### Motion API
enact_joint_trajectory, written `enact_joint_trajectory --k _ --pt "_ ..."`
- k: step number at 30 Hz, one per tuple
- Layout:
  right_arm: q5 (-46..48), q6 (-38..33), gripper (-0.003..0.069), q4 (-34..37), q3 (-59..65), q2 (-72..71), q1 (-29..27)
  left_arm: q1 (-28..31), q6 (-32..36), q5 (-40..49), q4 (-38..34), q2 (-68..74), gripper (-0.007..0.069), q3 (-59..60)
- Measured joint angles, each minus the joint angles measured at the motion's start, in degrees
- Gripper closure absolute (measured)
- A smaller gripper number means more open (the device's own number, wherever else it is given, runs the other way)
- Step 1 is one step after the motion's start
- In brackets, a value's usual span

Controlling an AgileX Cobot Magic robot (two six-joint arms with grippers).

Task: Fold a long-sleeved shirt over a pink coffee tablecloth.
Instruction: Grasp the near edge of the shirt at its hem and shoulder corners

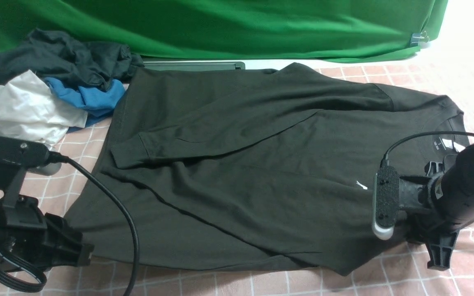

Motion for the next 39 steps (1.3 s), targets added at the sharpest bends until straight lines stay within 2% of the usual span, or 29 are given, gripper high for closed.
enact_joint_trajectory --k 4,15,24,31,35,36,39 --pt "0.14 0.12 0.0369 0.24 -0.66 0.18 0.00 0.00 0.00 0.00 0.00 0.00 0.0568 0.00" --pt "-1.65 0.21 0.0258 0.34 -1.11 -0.84 0.00 0.00 0.00 -0.42 0.00 0.00 0.0568 0.00" --pt "-3.88 0.21 0.0267 0.34 -1.11 -0.84 0.00 0.00 0.00 -0.44 -0.06 0.00 0.0568 0.00" --pt "-2.05 0.24 0.0363 0.36 -1.11 -0.63 0.00 0.00 0.00 -0.44 -0.06 -0.05 0.0568 0.00" --pt "1.83 0.22 0.0517 0.41 -1.11 0.43 0.00 0.00 0.00 -0.05 -0.06 -0.05 0.0568 0.00" --pt "3.29 0.16 0.0575 0.41 -1.11 0.50 0.00 0.00 0.00 0.07 -0.06 -0.05 0.0568 0.00" --pt "5.73 0.84 0.0613 0.46 -1.16 0.36 0.00 0.00 0.00 0.64 -0.06 -0.05 0.0568 -0.23"
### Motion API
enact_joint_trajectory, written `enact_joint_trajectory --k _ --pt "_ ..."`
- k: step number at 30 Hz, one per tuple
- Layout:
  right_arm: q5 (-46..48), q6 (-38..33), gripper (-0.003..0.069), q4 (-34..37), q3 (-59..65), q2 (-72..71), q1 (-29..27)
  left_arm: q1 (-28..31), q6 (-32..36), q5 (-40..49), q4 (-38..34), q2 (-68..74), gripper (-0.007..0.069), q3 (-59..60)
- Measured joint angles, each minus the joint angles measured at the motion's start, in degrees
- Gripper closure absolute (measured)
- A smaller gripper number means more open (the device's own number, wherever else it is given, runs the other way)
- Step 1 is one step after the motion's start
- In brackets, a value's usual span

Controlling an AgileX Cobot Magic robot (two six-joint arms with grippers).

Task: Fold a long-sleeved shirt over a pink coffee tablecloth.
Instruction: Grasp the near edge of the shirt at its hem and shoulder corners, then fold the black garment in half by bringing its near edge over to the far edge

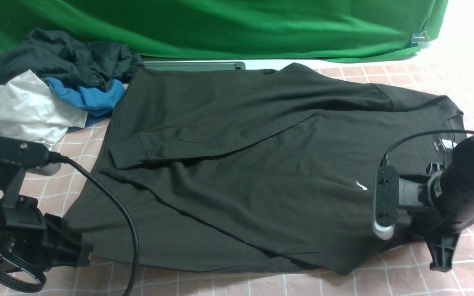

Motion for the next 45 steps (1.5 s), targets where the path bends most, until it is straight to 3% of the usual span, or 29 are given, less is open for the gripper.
enact_joint_trajectory --k 8,25,33,38,42,45 --pt "5.15 15.73 0.0618 0.21 0.00 -7.02 2.76 0.00 0.00 6.29 -0.70 -0.27 0.0568 -3.25" --pt "25.52 31.06 0.0618 1.41 3.64 -15.72 5.53 0.00 -2.08 16.25 -0.98 -12.73 0.0568 -3.29" --pt "14.40 38.47 0.0619 0.32 0.34 -18.82 5.45 0.00 -5.69 9.14 2.39 -8.90 0.0568 -3.36" --pt "6.57 39.08 0.0619 0.03 -4.85 -14.95 2.22 0.00 -14.95 -5.44 8.20 3.70 0.0568 -3.84" --pt "2.59 38.49 0.0619 -0.16 -8.84 -10.94 -1.39 0.00 -16.21 -15.40 10.71 17.40 0.0568 -7.65" --pt "-1.01 37.65 0.0619 -0.16 -11.21 -8.14 -3.61 1.17 -16.70 -17.51 12.93 26.46 0.0568 -13.99"
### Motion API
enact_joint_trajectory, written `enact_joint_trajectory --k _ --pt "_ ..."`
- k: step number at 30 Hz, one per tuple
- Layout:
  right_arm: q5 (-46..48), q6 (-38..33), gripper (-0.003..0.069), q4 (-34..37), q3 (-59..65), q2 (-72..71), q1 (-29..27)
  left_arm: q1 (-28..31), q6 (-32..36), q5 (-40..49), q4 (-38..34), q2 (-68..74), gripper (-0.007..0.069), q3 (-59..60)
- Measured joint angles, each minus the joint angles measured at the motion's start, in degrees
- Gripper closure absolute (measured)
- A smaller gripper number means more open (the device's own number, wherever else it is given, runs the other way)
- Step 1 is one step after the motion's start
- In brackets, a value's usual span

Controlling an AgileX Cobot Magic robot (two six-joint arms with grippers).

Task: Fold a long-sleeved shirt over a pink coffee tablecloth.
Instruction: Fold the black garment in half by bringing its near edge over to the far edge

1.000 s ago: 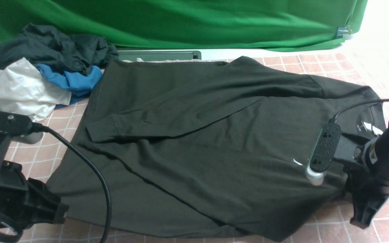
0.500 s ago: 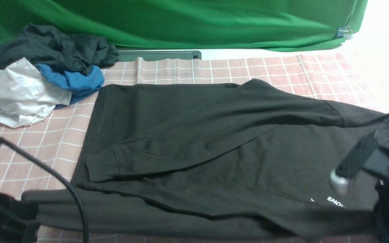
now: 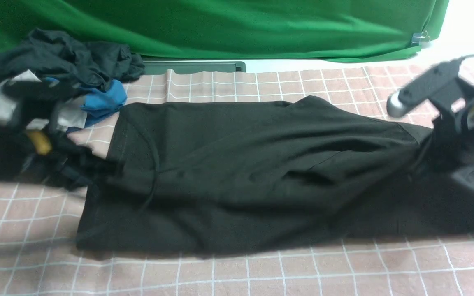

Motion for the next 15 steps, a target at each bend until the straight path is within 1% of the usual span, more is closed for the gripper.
enact_joint_trajectory --k 2,5,9,12,15 --pt "-2.00 -0.34 0.0619 -0.11 -1.39 2.02 -0.85 1.50 0.00 1.07 0.08 5.31 0.0568 -4.73" --pt "-5.08 -0.79 0.0619 -0.70 -3.70 5.73 -1.51 4.73 1.18 5.24 -0.09 12.48 0.0568 -13.82" --pt "-7.99 -0.79 0.0619 -1.02 -7.60 10.19 -1.75 7.71 3.64 6.70 -1.99 17.76 0.0568 -22.28" --pt "-8.90 -0.92 0.0620 -1.48 -12.52 14.61 -2.28 8.86 6.94 6.70 -4.51 21.48 0.0568 -27.75" --pt "-8.88 -0.98 0.0620 -1.84 -18.00 19.35 -3.22 8.93 8.45 6.70 -5.22 25.65 0.0568 -32.33"
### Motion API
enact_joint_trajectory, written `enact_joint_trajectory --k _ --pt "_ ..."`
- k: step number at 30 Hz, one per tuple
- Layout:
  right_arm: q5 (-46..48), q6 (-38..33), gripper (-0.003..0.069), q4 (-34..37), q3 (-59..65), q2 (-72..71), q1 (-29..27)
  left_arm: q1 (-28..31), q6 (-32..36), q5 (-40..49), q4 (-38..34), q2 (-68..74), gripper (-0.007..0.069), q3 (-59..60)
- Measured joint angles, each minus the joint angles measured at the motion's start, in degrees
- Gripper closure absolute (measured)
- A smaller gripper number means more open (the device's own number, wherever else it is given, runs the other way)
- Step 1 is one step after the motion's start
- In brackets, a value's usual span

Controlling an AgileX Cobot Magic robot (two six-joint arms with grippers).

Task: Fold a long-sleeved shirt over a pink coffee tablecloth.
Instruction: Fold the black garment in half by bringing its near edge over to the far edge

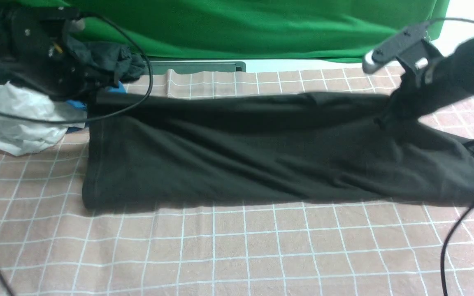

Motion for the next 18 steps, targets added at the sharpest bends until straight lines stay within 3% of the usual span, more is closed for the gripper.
enact_joint_trajectory --k 7,13,17,18 --pt "3.38 -1.37 0.0620 -0.13 -10.42 8.97 -1.12 0.00 0.57 -2.14 -0.44 10.02 0.0568 -7.37" --pt "1.82 -0.45 0.0607 -0.30 -11.85 11.33 -1.28 0.00 2.56 -7.03 -0.49 14.14 0.0542 -9.51" --pt "0.88 4.21 0.0473 -1.59 -11.96 11.41 -1.61 0.26 4.04 -11.63 -0.31 14.62 0.0453 -9.56" --pt "0.88 6.60 0.0395 -1.82 -11.96 11.11 -1.88 0.41 4.83 -12.96 -0.17 14.62 0.0409 -9.69"
